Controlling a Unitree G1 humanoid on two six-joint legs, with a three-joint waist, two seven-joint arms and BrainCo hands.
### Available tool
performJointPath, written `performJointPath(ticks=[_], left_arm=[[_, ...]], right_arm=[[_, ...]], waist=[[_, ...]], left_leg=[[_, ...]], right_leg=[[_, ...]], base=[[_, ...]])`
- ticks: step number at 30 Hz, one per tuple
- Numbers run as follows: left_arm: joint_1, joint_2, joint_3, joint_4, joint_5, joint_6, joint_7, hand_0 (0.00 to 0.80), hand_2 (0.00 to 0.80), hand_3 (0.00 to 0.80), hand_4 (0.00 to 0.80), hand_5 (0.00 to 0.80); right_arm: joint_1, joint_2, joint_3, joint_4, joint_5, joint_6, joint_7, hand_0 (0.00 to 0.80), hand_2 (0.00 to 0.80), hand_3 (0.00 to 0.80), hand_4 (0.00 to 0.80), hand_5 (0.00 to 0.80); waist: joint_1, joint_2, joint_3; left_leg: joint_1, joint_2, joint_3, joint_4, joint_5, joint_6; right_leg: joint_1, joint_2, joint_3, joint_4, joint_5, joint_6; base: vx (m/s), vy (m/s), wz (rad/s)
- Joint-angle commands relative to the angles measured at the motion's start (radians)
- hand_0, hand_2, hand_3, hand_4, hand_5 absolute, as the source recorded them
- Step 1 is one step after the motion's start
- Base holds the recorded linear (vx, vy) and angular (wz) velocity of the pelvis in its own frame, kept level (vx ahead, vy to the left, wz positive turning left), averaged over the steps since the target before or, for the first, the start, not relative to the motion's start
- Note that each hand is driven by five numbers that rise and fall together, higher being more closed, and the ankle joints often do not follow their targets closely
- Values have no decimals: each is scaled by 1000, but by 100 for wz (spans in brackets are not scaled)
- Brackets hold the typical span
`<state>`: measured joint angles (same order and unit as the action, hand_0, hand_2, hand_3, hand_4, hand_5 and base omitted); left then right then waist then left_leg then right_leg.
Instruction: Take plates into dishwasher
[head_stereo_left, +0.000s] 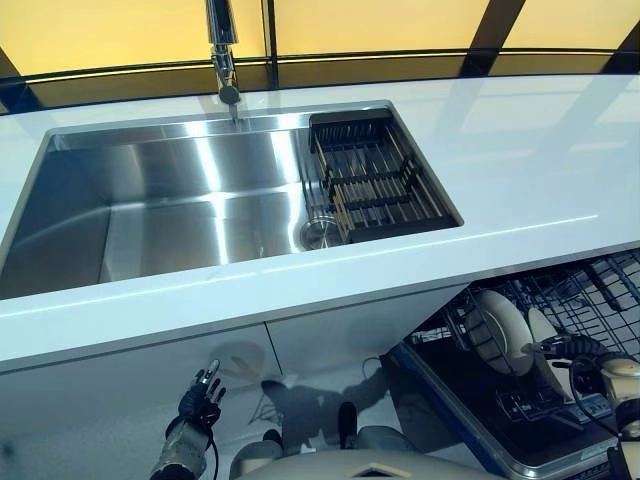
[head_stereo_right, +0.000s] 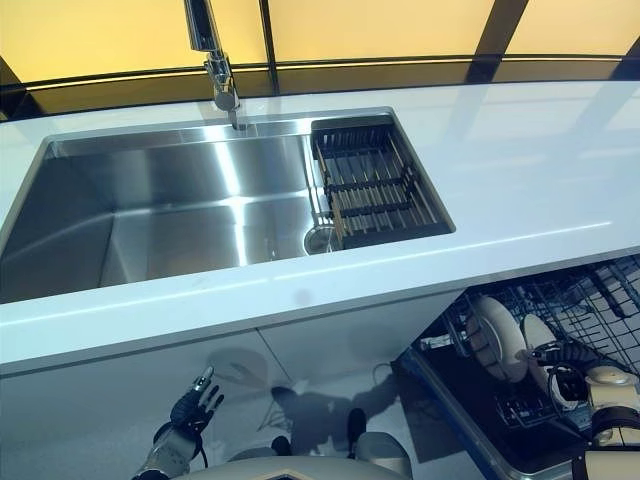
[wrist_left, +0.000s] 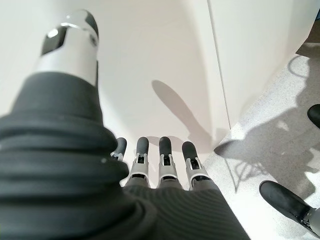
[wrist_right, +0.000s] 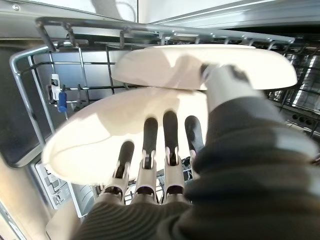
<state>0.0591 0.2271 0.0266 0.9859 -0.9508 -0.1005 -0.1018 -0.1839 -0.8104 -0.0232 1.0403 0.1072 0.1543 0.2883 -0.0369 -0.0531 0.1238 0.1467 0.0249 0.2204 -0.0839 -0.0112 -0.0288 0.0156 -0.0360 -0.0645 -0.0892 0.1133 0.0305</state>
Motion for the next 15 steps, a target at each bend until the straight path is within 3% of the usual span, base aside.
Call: performJointPath(ticks=[1, 15], left_arm=[[-45, 15, -8, -15, 37, -8, -17, 0, 0, 0, 0, 0], [-41, 16, -4, -8, 33, -17, -17, 0, 0, 0, 0, 0]], right_arm=[[-115, -46, 16, 62, -6, -17, -32, 0, 0, 0, 0, 0], [-86, -105, -22, 10, 10, -36, -47, 0, 0, 0, 0, 0]], waist=[[19, -27, -27], [1, -36, -32]], left_leg=[[-34, -47, -22, 96, -104, 43], [-31, -46, -11, 97, -109, 45]], right_leg=[[13, -10, -29, 54, -70, 69], [9, -4, -15, 55, -71, 69]], base=[[0, 0, 0], [0, 0, 0]])
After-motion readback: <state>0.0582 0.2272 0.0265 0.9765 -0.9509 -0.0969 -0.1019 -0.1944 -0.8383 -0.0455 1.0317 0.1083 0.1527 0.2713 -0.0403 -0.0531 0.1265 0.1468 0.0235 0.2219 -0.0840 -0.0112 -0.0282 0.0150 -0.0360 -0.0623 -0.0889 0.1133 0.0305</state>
